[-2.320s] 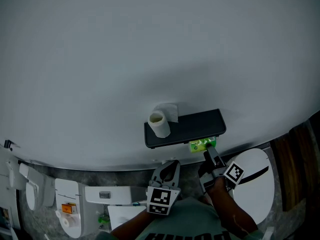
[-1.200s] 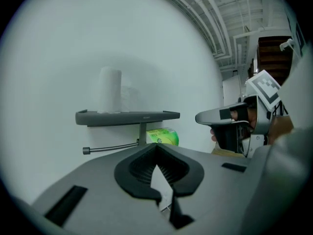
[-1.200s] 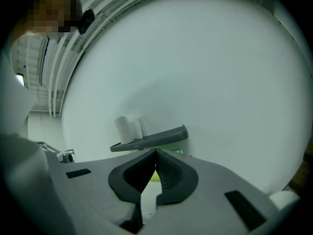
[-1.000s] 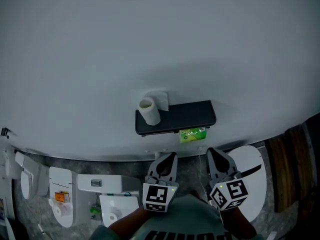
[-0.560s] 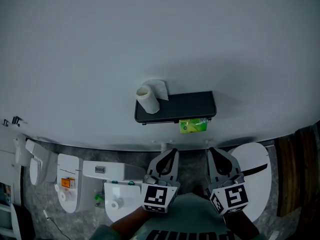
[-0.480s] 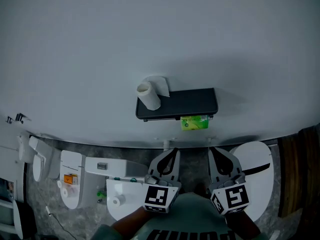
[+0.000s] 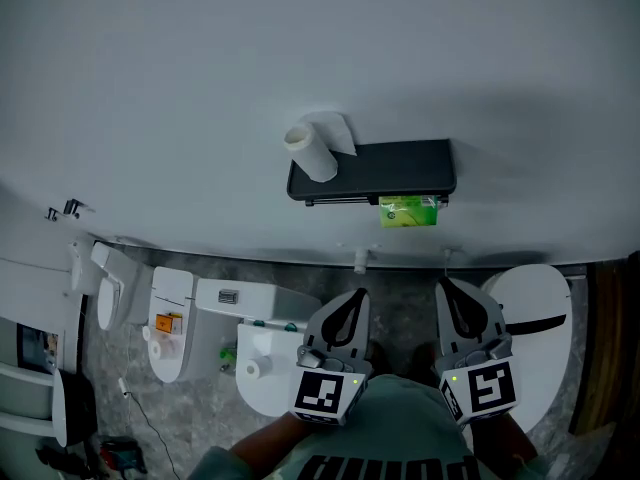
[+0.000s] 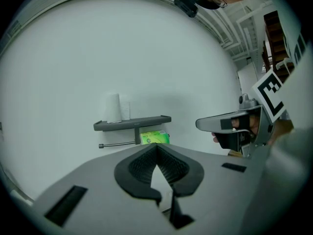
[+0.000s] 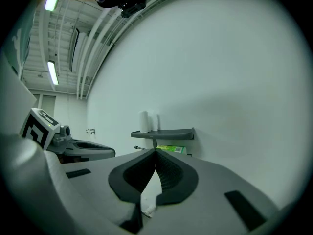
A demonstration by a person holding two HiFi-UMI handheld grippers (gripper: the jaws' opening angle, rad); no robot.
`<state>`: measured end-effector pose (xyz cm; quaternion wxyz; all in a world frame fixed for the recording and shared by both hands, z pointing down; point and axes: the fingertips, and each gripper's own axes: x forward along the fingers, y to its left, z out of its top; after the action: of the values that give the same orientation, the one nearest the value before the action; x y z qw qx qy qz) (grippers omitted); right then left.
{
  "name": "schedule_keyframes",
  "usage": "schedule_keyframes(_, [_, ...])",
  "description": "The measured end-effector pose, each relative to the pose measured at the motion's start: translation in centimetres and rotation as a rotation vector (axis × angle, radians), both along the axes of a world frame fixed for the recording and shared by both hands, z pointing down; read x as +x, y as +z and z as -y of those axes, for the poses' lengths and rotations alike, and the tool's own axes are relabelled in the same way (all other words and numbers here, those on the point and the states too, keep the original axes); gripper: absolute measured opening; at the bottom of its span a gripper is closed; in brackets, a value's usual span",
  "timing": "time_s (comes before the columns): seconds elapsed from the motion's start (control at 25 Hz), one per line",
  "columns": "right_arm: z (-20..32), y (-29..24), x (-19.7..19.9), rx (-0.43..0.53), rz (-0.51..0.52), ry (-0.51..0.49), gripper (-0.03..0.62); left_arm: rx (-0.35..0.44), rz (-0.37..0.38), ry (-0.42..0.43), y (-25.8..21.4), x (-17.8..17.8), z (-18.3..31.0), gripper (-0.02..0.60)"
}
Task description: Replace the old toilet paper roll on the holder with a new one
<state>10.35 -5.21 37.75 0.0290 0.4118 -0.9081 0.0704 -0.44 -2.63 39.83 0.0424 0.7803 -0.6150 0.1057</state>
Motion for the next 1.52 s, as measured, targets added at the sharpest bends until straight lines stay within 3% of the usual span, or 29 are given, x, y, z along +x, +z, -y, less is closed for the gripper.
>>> schedule_keyframes(0.32, [-2.6, -0.4, -0.4, 0.014, 0.005, 0.029, 0.009, 0.026, 0.014, 0.034, -1.0, -0.5, -2.3, 0.005])
schedule_keyframes(0.6, [-7.1, -1.1, -3.1, -0.006, -0.005, 0.064, 0.009, 0.051, -0.009, 0.075, -1.9, -3.0, -6.8, 0.005])
schedule_keyframes(1.2, [-18.4, 0.8, -5.5, -0.032, -0.096, 0.197, 0.009, 0.024, -0.150, 0.137, 0.4, -6.3, -16.9, 0.005])
schedule_keyframes(1.52, [-20.9, 2.7, -5.8, -0.042, -0.126, 0.197, 0.009, 0.040, -0.155, 0.137, 1.0, -6.7, -18.6, 0.005])
